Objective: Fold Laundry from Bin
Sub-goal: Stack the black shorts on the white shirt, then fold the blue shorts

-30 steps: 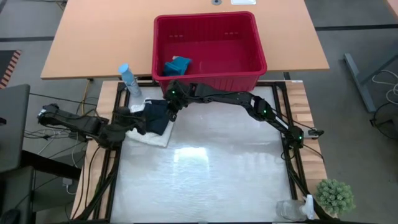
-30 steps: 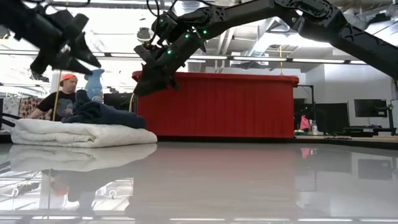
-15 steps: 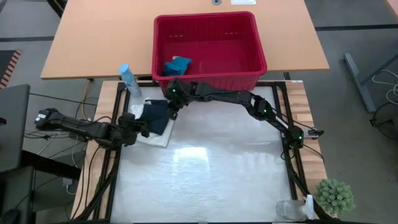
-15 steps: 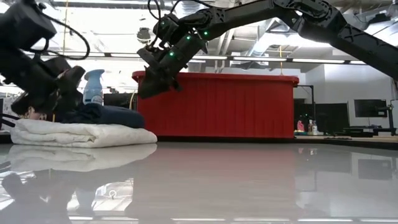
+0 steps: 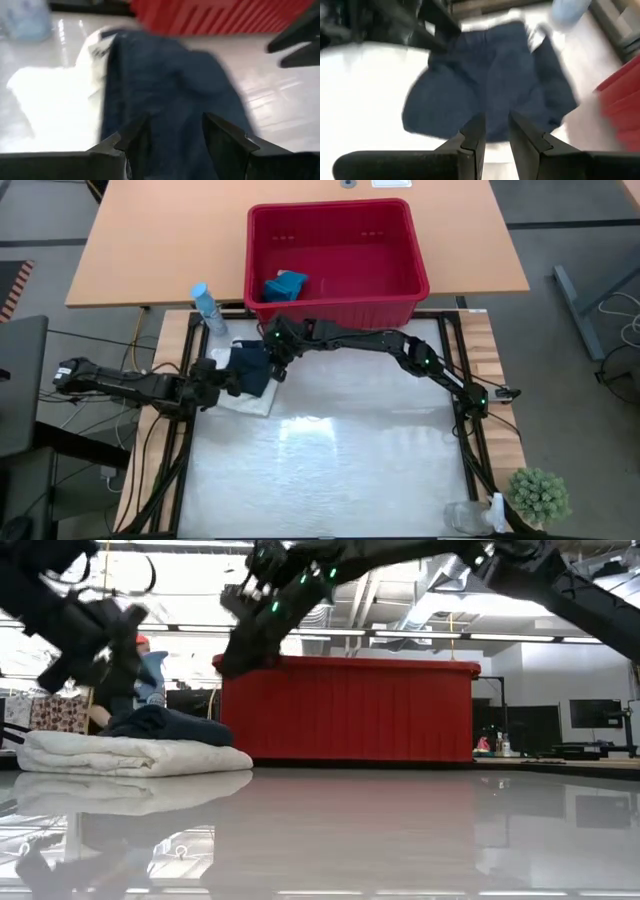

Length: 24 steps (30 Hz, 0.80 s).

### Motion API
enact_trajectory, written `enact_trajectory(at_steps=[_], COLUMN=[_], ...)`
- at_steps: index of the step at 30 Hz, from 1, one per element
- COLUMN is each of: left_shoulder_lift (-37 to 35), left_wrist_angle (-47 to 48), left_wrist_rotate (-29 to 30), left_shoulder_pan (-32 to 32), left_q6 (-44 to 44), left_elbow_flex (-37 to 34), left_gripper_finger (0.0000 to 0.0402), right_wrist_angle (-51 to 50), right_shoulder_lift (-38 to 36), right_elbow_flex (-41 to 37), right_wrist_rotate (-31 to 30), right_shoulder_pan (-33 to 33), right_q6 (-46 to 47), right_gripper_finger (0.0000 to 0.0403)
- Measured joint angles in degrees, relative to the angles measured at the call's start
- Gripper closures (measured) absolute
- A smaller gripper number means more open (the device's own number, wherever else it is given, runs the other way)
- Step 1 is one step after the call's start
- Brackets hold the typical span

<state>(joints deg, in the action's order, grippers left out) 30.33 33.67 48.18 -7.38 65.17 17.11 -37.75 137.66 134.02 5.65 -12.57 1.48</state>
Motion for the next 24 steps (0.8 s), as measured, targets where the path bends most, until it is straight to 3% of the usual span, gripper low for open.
enact_trajectory(at_steps=[10, 14, 16, 20, 24], left_shoulder_lift=[0.00, 0.02, 0.34, 2.09, 5.80], left_wrist_angle=[-0.09, -2.72, -7.02, -21.22, -33.60], left_wrist_rotate=[-1.03, 1.80, 3.38, 4.54, -0.83], left_shoulder_pan=[-0.02, -0.04, -0.02, 0.32, 3.36], left_q6=[-11.72, -14.20, -17.27, -26.26, -32.84], left_elbow_flex=[13.59, 18.63, 20.24, 20.91, 22.35], left_gripper_finger=[0.0233, 0.0233, 0.0233, 0.0233, 0.0233], right_wrist_angle=[-3.13, -3.83, -4.34, -5.56, -7.57], right_shoulder_lift=[-12.45, -17.70, -19.22, -20.29, -20.48], right_elbow_flex=[0.12, 0.20, 0.26, 0.18, 0.17], right_wrist_rotate=[-0.33, -7.83, -12.14, -13.22, -12.93], right_shoulder_pan=[-1.84, -4.34, -6.69, -12.89, -19.81], right_q6=[-2.98, -6.50, -9.08, -10.86, -10.21], right_gripper_finger=[0.0294, 0.0294, 0.0294, 0.0294, 0.0294])
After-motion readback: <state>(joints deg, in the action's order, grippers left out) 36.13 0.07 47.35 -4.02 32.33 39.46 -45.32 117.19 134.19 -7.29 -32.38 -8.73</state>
